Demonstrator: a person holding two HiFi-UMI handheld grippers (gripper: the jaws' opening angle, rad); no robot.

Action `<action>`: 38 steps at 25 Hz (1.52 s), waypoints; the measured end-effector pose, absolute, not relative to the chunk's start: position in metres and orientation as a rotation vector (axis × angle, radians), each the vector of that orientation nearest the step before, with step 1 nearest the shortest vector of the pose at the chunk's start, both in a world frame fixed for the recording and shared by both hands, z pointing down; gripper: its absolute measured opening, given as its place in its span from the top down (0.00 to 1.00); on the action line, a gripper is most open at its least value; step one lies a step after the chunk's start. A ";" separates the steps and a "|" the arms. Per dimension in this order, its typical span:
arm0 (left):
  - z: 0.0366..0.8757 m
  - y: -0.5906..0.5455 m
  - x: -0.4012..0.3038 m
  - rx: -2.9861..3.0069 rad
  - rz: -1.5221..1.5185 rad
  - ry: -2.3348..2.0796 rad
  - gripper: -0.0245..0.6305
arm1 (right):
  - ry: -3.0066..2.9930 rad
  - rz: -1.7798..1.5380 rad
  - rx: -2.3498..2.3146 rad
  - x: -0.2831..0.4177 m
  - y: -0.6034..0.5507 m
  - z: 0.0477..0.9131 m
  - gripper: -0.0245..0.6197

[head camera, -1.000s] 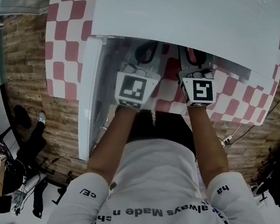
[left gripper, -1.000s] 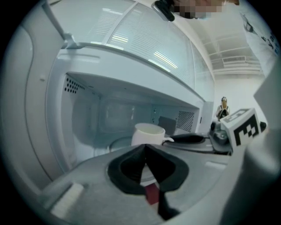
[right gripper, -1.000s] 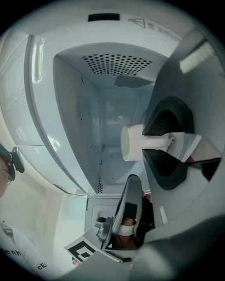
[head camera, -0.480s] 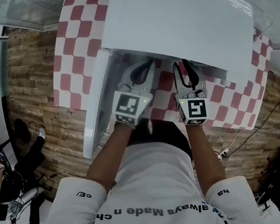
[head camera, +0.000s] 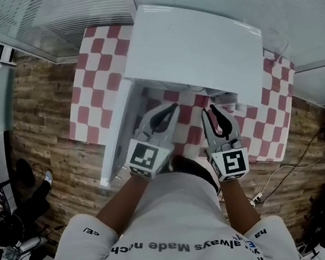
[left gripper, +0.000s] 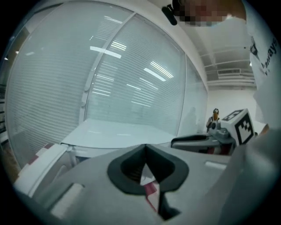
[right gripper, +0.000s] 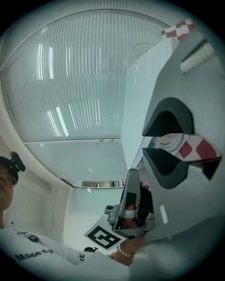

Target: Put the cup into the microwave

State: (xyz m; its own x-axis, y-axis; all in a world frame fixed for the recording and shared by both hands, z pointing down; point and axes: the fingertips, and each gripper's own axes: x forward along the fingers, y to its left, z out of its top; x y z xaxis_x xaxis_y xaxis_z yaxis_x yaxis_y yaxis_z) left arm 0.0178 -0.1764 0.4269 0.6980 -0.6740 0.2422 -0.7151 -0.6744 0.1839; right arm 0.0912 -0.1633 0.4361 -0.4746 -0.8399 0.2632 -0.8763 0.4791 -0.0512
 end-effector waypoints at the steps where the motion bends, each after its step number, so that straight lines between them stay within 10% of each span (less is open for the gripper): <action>1: 0.418 -0.173 0.020 2.644 0.217 -1.101 0.96 | -2.528 0.260 1.477 0.092 -0.159 0.425 0.84; 38: 0.275 -0.128 0.051 2.796 0.071 -0.965 0.96 | -2.660 0.140 1.423 0.104 -0.108 0.249 0.85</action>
